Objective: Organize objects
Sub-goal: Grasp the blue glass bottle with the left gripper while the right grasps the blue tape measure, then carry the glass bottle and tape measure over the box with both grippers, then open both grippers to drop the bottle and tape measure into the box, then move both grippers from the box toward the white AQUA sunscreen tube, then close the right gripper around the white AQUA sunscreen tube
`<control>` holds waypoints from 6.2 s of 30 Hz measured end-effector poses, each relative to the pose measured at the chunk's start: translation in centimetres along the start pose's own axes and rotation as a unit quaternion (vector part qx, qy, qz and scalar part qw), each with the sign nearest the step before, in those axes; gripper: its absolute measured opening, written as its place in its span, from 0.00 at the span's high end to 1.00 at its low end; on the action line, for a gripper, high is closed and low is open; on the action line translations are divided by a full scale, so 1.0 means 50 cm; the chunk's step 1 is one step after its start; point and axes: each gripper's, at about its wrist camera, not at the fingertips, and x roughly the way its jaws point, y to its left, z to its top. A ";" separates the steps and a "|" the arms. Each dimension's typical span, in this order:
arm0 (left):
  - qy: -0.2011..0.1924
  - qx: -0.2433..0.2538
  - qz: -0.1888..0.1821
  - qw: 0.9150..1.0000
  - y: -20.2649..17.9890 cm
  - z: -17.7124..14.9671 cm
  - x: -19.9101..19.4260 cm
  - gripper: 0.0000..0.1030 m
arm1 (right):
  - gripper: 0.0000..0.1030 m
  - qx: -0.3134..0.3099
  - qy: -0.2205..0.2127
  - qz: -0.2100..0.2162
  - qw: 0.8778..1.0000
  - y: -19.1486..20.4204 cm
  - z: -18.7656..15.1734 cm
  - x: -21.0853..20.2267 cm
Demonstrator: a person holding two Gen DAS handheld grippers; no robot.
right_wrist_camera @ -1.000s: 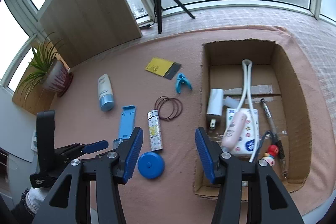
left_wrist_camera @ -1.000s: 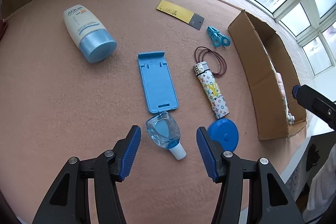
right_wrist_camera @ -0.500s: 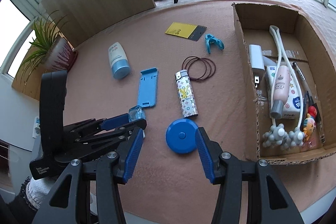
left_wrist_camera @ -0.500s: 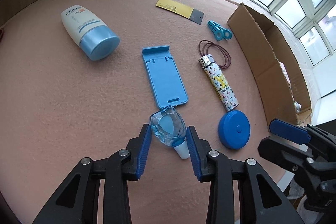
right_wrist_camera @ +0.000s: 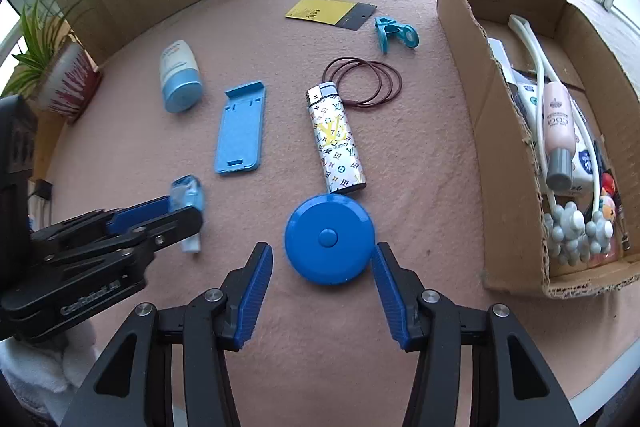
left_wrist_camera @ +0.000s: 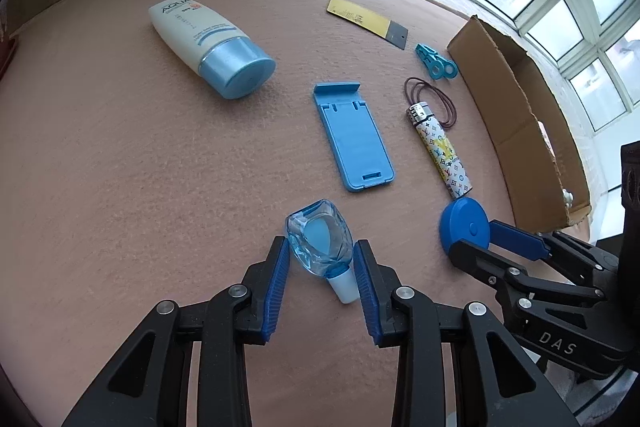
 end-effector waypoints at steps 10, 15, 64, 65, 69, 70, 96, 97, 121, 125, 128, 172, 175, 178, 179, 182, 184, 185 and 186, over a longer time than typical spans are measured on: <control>-0.003 -0.011 -0.007 1.000 0.016 -0.005 -0.006 0.65 | 0.54 -0.044 0.009 -0.049 0.998 0.029 0.010 0.024; -0.004 -0.016 -0.013 1.000 0.014 -0.004 -0.011 0.65 | 0.55 -0.067 0.009 -0.053 0.996 0.039 0.002 0.022; -0.055 0.107 -0.066 0.991 -0.326 0.163 -0.013 0.65 | 0.55 0.085 -0.101 -0.038 0.991 -0.268 0.029 -0.209; -0.054 0.111 -0.066 0.990 -0.341 0.166 -0.007 0.65 | 0.55 0.087 -0.100 -0.039 0.990 -0.275 0.029 -0.209; -0.048 0.124 -0.071 0.989 -0.397 0.181 0.020 0.65 | 0.55 0.089 -0.099 -0.042 0.990 -0.300 0.035 -0.203; -0.047 0.125 -0.072 0.988 -0.408 0.184 0.027 0.65 | 0.55 0.088 -0.098 -0.043 0.990 -0.306 0.037 -0.201; -0.042 0.114 -0.077 0.990 -0.467 0.204 0.061 0.63 | 0.54 0.079 -0.073 -0.035 0.994 -0.348 0.049 -0.167; -0.043 0.113 -0.078 0.990 -0.463 0.203 0.057 0.63 | 0.54 0.078 -0.073 -0.035 0.994 -0.346 0.048 -0.167; -0.073 -0.028 -0.027 0.997 -0.124 0.150 -0.066 0.63 | 0.54 0.024 -0.084 0.037 0.996 -0.174 0.121 -0.159; -0.081 -0.066 -0.015 0.994 -0.046 0.143 -0.085 0.49 | 0.54 0.001 -0.083 0.067 0.994 -0.118 0.149 -0.154; -0.091 -0.083 -0.001 0.992 0.007 0.139 -0.098 0.43 | 0.54 -0.013 -0.074 0.093 0.993 -0.075 0.178 -0.141; -0.063 -0.097 0.021 0.993 0.187 0.247 0.042 0.37 | 0.55 -0.126 0.090 0.169 0.973 0.259 0.386 0.197; -0.063 -0.096 0.016 0.993 0.185 0.250 0.045 0.40 | 0.65 -0.122 0.094 0.183 0.971 0.264 0.384 0.197; -0.061 -0.102 0.002 0.993 0.190 0.244 0.044 0.46 | 0.65 -0.117 0.091 0.181 0.972 0.263 0.381 0.196; -0.059 -0.105 -0.005 0.993 0.192 0.240 0.043 0.47 | 0.65 -0.114 0.092 0.183 0.972 0.263 0.378 0.195; -0.058 -0.110 -0.016 0.992 0.187 0.218 0.040 0.49 | 0.65 -0.094 0.093 0.187 0.973 0.252 0.364 0.191; -0.059 -0.113 -0.022 0.992 0.181 0.200 0.033 0.50 | 0.65 -0.085 0.088 0.182 0.976 0.247 0.345 0.184; -0.059 -0.113 -0.023 0.992 0.177 0.192 0.030 0.50 | 0.65 -0.081 0.082 0.177 0.977 0.246 0.335 0.178; -0.058 -0.111 -0.022 0.992 0.170 0.183 0.026 0.50 | 0.65 -0.078 0.075 0.172 0.979 0.245 0.325 0.171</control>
